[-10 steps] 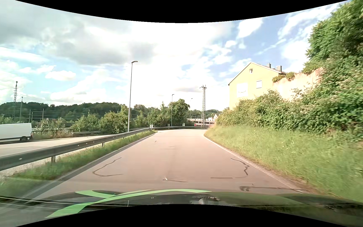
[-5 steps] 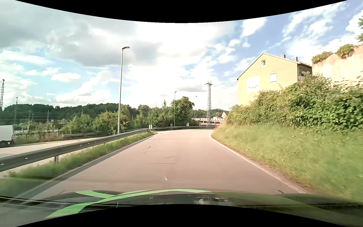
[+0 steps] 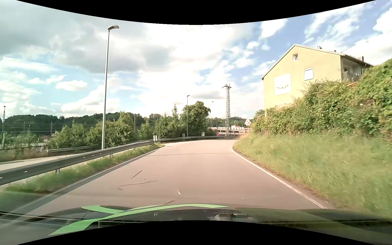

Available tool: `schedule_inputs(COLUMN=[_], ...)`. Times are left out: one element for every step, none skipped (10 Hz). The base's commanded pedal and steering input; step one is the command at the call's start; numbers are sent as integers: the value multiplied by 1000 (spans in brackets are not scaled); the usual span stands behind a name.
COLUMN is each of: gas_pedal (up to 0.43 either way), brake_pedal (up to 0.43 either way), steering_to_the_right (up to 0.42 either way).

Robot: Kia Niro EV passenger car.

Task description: Follow the waypoints while adhering to traffic rules and regulations

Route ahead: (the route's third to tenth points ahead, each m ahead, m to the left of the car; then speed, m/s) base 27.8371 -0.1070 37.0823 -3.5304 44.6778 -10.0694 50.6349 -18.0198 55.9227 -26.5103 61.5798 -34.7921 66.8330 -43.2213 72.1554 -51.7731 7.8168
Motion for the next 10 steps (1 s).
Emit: schedule_inputs(gas_pedal=[138,138,138,138,138,118,118,118,118,110], brake_pedal=[0,0,0,0,0,0,0,0,0,0], steering_to_the_right=[-1,-1,0,0,5,8,8,8,8,9])
